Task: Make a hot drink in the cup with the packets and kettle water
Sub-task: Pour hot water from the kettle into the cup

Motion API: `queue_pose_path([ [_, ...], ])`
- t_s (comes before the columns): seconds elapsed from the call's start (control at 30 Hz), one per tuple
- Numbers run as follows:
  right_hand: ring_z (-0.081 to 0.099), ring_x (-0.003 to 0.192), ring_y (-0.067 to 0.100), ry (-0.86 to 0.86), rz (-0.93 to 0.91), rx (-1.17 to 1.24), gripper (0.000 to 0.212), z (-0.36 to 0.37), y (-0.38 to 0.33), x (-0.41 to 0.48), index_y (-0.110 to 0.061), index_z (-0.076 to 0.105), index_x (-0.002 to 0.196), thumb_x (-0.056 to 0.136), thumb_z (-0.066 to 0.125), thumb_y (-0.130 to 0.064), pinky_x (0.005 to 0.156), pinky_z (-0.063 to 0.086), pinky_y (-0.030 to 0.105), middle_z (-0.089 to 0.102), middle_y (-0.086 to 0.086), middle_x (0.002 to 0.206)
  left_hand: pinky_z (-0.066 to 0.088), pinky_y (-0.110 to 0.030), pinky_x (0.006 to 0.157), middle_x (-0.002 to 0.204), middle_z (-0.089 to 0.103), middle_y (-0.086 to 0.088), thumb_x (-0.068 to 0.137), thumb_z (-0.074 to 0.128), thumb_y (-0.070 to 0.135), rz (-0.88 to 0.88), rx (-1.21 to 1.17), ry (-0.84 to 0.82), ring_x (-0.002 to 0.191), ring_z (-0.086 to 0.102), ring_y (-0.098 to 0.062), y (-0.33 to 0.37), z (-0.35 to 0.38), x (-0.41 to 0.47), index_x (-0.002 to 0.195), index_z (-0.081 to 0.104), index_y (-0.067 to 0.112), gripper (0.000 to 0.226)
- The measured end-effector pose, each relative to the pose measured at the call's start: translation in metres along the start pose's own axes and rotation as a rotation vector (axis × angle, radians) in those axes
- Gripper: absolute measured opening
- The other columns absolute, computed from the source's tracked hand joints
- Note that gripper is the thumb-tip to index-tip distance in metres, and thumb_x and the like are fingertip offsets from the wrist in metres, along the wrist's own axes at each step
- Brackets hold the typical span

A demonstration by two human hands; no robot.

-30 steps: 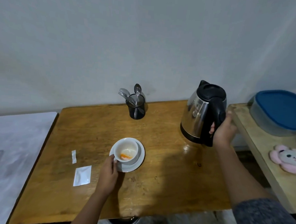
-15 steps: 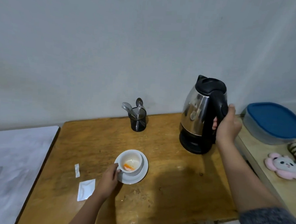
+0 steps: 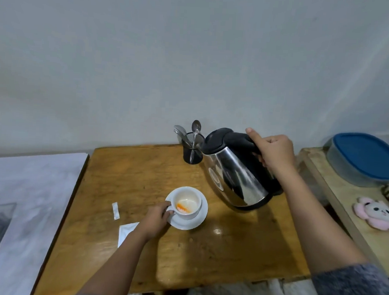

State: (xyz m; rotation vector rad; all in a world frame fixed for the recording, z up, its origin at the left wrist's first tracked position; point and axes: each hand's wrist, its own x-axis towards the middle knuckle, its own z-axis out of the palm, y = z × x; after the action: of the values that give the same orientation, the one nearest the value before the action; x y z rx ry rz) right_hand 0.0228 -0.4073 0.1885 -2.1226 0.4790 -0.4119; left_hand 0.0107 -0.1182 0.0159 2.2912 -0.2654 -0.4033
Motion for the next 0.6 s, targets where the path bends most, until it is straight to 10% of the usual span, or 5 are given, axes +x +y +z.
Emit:
queue_pose_path([
  [0.27,0.040,0.035,0.015,-0.391,-0.149,-0.414,0.066,0.032,-0.031,-0.013,-0.018,0.037,0.036,0.078,0.051,-0.067,0.047,0.030,0.026,0.037,-0.004,0.028,0.041,-0.029,0.082,0.123,0.063,-0.012,0.093,0.048,0.018,-0.035,0.096,-0.090,0.109,0.057,-0.028,-0.007,-0.009,0.011,0.125,0.054,0.012,0.033],
  [0.6,0.040,0.046,0.018,-0.483,-0.289,-0.621,0.049,0.053,-0.047,-0.014,-0.015,0.038,0.049,0.088,0.043,-0.044,0.047,0.028,0.026,0.041,0.000,0.047,0.038,-0.028,0.084,0.127,0.059,-0.013,0.094,0.047,0.018,-0.055,0.113,-0.112,0.112,0.055,-0.028,-0.008,-0.012,0.015,0.127,0.051,0.011,0.034],
])
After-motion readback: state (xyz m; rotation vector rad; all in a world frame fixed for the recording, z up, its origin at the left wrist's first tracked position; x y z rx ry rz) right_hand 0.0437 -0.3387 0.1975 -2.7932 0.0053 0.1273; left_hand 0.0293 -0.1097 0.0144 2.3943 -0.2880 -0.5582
